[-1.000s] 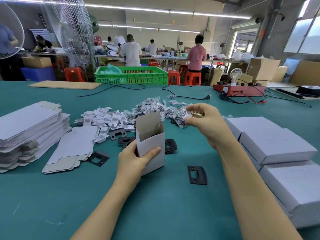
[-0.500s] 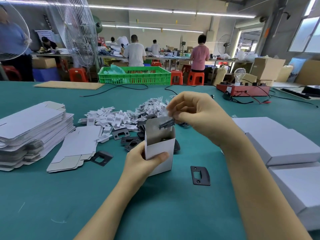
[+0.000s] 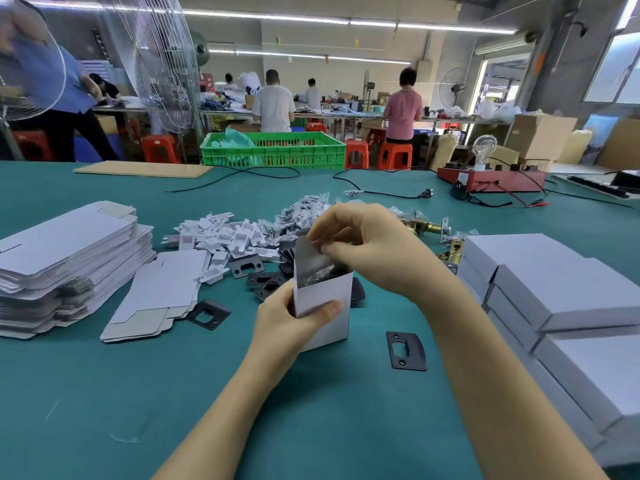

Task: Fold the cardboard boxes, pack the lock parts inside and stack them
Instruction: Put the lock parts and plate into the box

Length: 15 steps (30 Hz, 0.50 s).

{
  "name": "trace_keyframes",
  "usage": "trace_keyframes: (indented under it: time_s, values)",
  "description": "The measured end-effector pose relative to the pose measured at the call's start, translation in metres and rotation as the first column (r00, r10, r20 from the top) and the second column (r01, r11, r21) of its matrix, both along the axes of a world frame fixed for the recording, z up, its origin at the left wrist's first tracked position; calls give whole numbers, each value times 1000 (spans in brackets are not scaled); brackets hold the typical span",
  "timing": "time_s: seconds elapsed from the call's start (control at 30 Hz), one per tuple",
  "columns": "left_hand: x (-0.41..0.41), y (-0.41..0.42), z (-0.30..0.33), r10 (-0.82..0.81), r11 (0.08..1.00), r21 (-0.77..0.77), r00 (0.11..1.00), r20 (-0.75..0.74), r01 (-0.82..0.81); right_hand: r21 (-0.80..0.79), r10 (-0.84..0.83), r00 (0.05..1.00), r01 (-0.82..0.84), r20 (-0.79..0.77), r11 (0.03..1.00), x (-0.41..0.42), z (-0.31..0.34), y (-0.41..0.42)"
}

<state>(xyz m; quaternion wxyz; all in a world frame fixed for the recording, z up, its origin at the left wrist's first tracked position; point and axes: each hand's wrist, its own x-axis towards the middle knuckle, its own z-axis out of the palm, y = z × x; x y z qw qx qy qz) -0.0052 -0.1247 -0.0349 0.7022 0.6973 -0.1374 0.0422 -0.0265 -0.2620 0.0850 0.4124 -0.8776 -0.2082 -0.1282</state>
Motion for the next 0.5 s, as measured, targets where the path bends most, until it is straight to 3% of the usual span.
trace_keyframes:
  time_s: [0.27,0.5]
  values:
    - [4,1,-5,-27,997,-75,999,-22,25,223,-142,988,152,-61,963,12,-7,-16]
    - [6,-1,-3,-46,987,-155,998,-45,38,427,-242,930,345,-277,836,25,-30,-23]
